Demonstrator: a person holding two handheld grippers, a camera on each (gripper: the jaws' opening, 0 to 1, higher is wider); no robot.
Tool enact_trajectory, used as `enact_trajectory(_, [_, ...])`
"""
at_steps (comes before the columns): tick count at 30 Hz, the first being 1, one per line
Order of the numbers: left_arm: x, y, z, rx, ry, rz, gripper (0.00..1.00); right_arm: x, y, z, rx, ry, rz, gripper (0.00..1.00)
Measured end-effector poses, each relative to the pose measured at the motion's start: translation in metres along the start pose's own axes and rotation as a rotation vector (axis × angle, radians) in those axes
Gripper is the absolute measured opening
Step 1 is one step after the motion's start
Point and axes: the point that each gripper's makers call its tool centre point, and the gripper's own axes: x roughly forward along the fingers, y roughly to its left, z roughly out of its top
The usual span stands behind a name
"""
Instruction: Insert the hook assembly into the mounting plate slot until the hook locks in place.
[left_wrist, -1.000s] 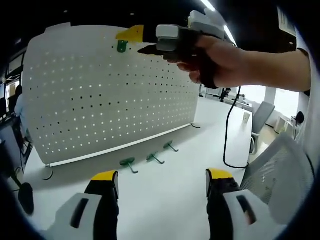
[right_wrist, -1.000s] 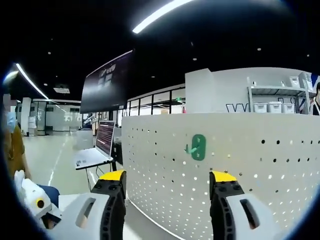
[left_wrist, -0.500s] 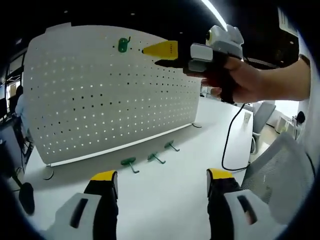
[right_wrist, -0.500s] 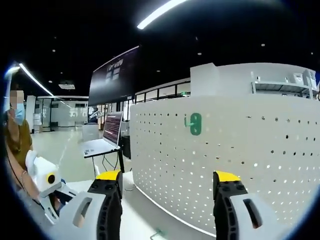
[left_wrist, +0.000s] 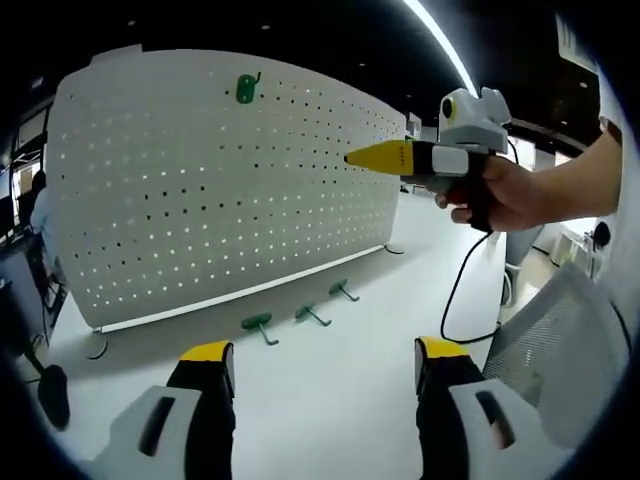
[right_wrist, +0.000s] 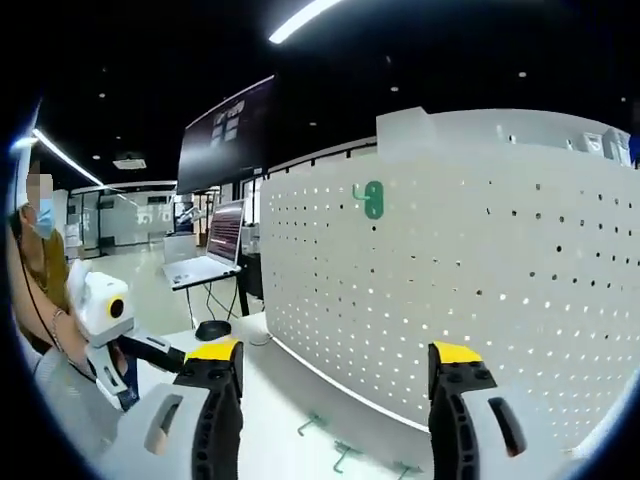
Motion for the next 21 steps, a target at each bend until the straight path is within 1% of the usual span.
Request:
enact_trajectory(3, [0.000, 0.001, 0.000, -0.001, 0.000, 0.004, 0.76, -0.010, -0.003, -0.017, 0.020, 0.034, -0.005, 0.73])
enact_trajectory(4, [0.000, 0.001, 0.000, -0.003, 0.001, 0.003, 0.76, -0.011, -0.003, -0.019, 0.021, 0.036, -0.006, 0.73])
enact_trajectory(7, [0.000, 0.000, 0.000, 0.003, 0.002, 0.004, 0.76, -0.021, -0.003, -0.030, 0.028, 0.060, -0.008, 0.74])
enact_trajectory(16, [0.000, 0.002, -0.001, -0.005, 0.006, 0.008, 0.76, -0.040, -0.002, -0.052, 0.048, 0.098, -0.014, 0.75])
enact_trajectory(21, [-0.001, 0.004, -0.001, -0.015, 0.001, 0.014, 0.76, -0.052, -0.005, -0.065, 0.069, 0.115, -0.025, 0.75])
